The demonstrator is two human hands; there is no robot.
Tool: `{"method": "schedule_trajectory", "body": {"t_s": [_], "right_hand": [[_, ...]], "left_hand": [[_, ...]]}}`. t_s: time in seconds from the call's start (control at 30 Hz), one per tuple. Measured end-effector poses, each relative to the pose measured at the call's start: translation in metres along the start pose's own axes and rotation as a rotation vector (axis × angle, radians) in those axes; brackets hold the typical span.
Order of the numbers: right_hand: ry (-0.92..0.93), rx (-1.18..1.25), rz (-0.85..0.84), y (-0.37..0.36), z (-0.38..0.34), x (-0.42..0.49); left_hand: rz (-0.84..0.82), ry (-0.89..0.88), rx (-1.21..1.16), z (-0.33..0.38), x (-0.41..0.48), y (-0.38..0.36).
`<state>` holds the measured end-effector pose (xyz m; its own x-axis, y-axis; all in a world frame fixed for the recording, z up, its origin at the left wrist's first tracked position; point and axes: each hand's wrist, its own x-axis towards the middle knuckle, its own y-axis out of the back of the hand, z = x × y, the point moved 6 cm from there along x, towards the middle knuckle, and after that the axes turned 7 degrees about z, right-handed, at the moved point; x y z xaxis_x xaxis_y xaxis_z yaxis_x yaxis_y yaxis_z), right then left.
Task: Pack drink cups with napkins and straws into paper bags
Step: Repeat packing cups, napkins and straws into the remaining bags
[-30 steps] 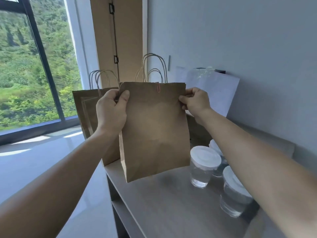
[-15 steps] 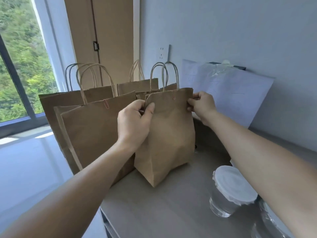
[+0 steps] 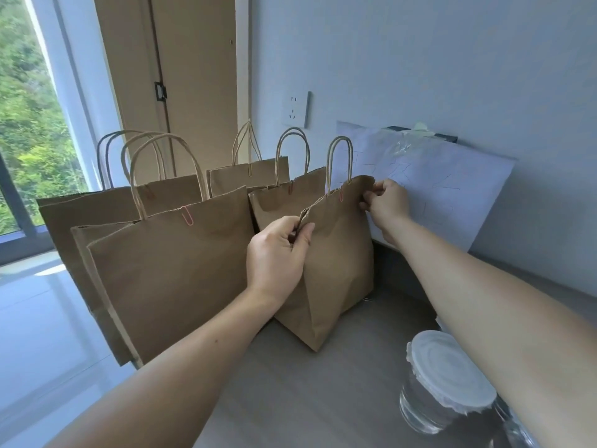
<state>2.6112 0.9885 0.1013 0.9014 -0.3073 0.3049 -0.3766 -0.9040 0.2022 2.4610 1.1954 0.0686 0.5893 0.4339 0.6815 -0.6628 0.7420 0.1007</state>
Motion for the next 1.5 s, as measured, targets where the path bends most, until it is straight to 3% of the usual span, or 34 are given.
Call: {"method": "schedule_trajectory", "body": {"t_s": [0.33, 0.57, 0.8, 0.93, 1.13, 1.5], "right_hand": [[-0.022, -0.059, -0.025, 0.008, 0.007, -0.007], [0.052, -0.209, -0.040, 0.030, -0.006, -0.029], [0.133, -0.376, -0.141, 0.089, -0.015, -0.072], [0.197, -0.485, -0.182, 0.150, -0.020, -0.103], [0.244, -0.621, -0.116, 0.286, -0.017, -0.158], [0.032, -0.734, 0.043, 0.546, 0.033, -0.265]], "left_hand": [[-0.067, 0.073, 0.025, -0.007, -0.002, -0.006], [-0.077, 0.107, 0.186, 0.005, -0.005, -0.006], [-0.026, -0.135, 0.334, 0.064, -0.029, -0.011], [-0.144, -0.211, 0.343, 0.112, -0.068, -0.036], [-0.407, -0.208, 0.426, 0.193, -0.152, -0.085], [-0.735, -0.270, 0.411, 0.338, -0.326, -0.174]]}}
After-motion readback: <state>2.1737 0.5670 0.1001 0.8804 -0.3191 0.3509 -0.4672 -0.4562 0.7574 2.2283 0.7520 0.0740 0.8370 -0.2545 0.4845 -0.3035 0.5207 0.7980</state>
